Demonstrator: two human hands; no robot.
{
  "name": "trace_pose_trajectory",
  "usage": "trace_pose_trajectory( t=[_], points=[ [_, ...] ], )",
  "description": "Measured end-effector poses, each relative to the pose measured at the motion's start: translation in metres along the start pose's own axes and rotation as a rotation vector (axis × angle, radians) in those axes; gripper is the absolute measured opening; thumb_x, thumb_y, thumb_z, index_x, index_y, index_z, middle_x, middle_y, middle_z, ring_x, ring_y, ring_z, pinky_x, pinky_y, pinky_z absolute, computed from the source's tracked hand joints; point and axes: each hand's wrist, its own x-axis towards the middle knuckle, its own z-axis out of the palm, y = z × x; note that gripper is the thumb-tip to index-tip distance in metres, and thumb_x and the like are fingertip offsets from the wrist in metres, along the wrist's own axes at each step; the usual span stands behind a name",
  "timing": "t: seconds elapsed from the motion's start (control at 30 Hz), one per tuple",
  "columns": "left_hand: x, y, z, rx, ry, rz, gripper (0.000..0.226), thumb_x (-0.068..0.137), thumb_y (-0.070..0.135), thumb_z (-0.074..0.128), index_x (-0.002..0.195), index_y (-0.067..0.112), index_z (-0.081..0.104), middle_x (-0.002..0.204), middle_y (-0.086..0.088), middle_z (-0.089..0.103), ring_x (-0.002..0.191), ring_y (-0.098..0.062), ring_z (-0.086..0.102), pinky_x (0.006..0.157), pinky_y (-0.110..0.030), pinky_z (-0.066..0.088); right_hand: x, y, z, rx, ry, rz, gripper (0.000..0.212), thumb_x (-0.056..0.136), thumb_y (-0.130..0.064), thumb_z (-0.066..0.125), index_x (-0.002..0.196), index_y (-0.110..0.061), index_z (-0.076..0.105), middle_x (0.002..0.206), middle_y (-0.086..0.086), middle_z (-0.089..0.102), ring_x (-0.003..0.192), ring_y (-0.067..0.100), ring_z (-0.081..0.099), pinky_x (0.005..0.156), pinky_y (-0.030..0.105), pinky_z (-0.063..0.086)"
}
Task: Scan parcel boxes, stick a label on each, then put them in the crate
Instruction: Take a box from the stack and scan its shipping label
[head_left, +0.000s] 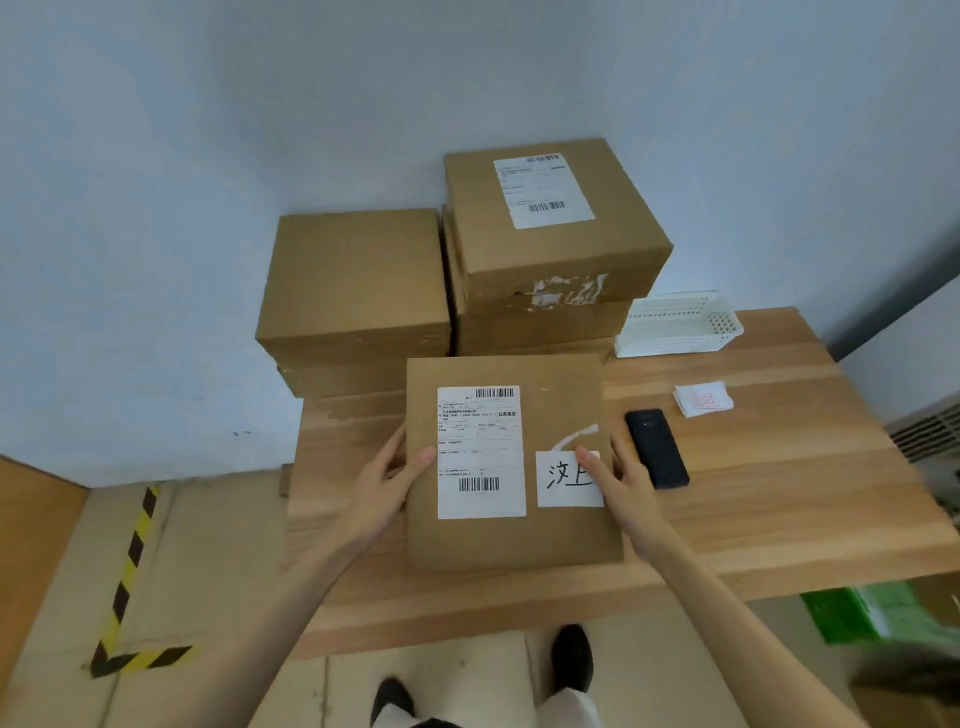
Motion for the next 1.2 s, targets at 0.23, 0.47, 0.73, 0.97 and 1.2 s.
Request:
trace_pose_trajectory(
  t=[0.23,0.47,0.73,0.97,1.2],
  points=[
    [0.042,-0.017,0.109,-0.049,0.05,-0.194,0.042,0.099,0.036,0.062,0.139,0.038,0.048,0.118,0.009,0.069,0.093,0.0,0.069,0.063,-0.018,0.056,0.054,0.038,-0.098,-0.076,-0.042,0.147,0.03,0.098,-0.034,0.064,0.127,-0.038,0.059,0.106,-0.012,0.075,0.098,0.008,0.072,0.075,0.021,0.055],
    [0.072,-0.044,0.14,-0.035,0.087,-0.268,0.053,0.098,0.04,0.063,0.147,0.042,0.043,0.122,0.004,0.07,0.102,-0.012,0.071,0.071,-0.028,0.058,0.135,0.095,-0.156,-0.551,0.147,0.255,0.055,0.088,-0.057,0.064,0.112,-0.008,0.058,0.108,0.008,0.065,0.096,0.029,0.065,0.086,0.05,0.055],
    [0.094,-0.082,0.144,-0.048,0.124,-0.362,0.056,0.098,0.039,0.064,0.147,0.05,0.04,0.125,0.0,0.07,0.109,-0.013,0.069,0.08,-0.033,0.058,0.186,0.123,-0.171,-1.247,0.104,0.342,0.076,0.085,-0.072,0.06,0.119,-0.005,0.051,0.116,0.013,0.057,0.11,0.031,0.057,0.082,0.042,0.049],
    [0.115,-0.103,0.151,-0.084,0.154,-0.375,0.059,0.098,0.042,0.062,0.153,0.039,0.041,0.129,0.009,0.069,0.115,-0.009,0.066,0.095,-0.036,0.057,0.207,0.156,-0.155,-1.35,0.188,0.38,0.105,0.08,-0.081,0.055,0.14,0.003,0.037,0.129,0.018,0.055,0.118,0.035,0.055,0.088,0.05,0.053],
    [0.123,-0.113,0.154,-0.084,0.107,-0.38,0.051,0.101,0.039,0.059,0.15,0.039,0.045,0.129,0.014,0.069,0.116,-0.005,0.066,0.086,-0.023,0.056,0.215,0.17,-0.149,-1.453,0.213,0.339,0.096,0.094,-0.067,0.049,0.144,0.011,0.028,0.126,0.019,0.052,0.114,0.032,0.053,0.083,0.047,0.055]
  ],
)
